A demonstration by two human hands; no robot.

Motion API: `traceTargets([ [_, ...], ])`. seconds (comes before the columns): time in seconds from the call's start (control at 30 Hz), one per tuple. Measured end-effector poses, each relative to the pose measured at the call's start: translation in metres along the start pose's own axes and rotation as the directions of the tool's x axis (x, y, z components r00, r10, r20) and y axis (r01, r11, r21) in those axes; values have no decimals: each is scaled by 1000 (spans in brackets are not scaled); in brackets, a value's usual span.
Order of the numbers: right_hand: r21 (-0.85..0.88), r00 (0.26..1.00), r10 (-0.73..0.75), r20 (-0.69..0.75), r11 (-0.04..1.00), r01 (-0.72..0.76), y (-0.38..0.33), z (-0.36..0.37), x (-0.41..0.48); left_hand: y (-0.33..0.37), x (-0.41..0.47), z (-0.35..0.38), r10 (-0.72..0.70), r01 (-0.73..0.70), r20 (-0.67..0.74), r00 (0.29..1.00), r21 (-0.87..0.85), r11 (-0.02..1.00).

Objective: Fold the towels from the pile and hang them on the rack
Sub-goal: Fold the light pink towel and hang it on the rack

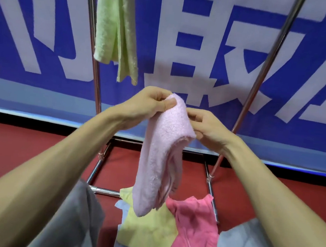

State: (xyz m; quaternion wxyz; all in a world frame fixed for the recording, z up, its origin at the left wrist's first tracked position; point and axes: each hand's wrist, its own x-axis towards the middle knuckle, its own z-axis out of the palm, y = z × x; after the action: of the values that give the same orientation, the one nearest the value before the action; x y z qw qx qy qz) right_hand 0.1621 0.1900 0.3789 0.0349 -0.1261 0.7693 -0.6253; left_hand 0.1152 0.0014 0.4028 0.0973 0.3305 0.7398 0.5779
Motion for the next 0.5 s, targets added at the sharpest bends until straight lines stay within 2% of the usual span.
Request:
traceTargets([
  [0.17,103,996,-78,-43,991,82,-64,-2,0,50,13,-23,-9,8,-32,999,-23,1000],
  [0.27,120,982,-135,-134,981,151,-103,-7,-1,79,15,-35,8,-11,-40,999,-77,997],
  [0.37,114,965,-211,-155,966,230,-136,-12,1,105,15,-43,28,-32,-44,999,-107,994],
  [0.43,127,962,-223,-158,961,244,-159,-13,4,116,14,-49,37,-39,-13,999,-132,990],
  [0.5,145,953,-240,-183,953,268,-178,-17,8,129,15,-58,25,-17,77,997,-108,994],
])
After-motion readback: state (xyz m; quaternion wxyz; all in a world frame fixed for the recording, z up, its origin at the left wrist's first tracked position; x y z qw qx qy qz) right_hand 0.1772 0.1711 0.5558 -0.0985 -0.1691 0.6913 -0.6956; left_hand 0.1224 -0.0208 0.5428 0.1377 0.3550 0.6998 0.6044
